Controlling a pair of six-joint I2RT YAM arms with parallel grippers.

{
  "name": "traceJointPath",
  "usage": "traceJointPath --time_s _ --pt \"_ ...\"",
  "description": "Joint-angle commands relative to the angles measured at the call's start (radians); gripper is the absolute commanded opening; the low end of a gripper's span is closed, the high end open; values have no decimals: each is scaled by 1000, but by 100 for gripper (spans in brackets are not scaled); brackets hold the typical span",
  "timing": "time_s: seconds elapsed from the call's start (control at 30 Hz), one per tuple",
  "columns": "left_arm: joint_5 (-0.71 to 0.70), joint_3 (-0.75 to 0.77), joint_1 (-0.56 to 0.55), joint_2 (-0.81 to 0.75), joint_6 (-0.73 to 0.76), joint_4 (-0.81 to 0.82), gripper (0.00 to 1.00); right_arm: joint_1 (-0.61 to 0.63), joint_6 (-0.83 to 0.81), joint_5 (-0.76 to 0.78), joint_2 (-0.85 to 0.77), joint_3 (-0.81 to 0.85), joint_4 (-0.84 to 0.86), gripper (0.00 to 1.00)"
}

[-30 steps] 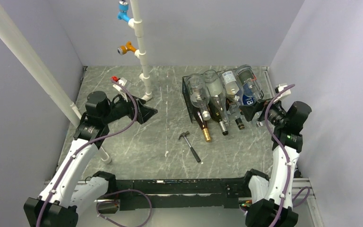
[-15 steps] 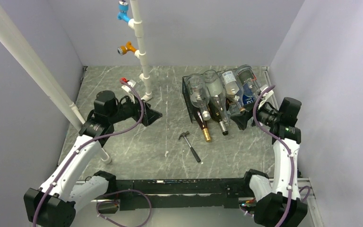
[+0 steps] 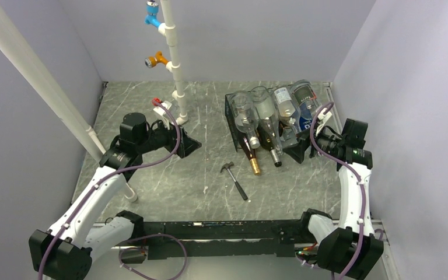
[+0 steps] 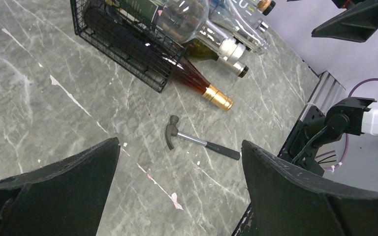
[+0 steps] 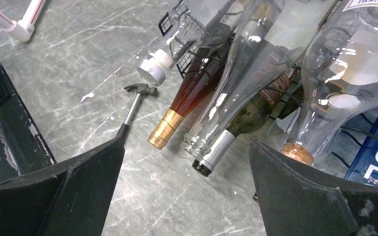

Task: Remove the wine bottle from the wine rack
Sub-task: Pick up the wine bottle from the wine rack.

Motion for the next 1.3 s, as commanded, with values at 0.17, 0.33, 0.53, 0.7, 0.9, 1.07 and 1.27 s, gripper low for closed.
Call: traceJointPath --time_s 0.17,0.33,0.53,0.7,0.9,1.07,1.27 --pt "11 45 -5 18 7 1 99 31 -71 -24 25 61 -45 100" --pt "18 50 -13 26 1 -8 99 164 -75 118 62 154 -116 100" --pt "5 59 -15 17 10 -25 99 335 -16 271 139 313 -186 100" --pt "3 62 -15 23 6 -29 99 419 105 339 202 388 -169 100" --pt "-1 62 -15 27 4 -30 99 499 278 433 277 421 -130 100" --pt "-3 62 -15 30 5 -31 99 536 415 496 306 382 -74 100" --pt "-9 62 -15 29 9 -33 99 571 647 605 345 363 10 100"
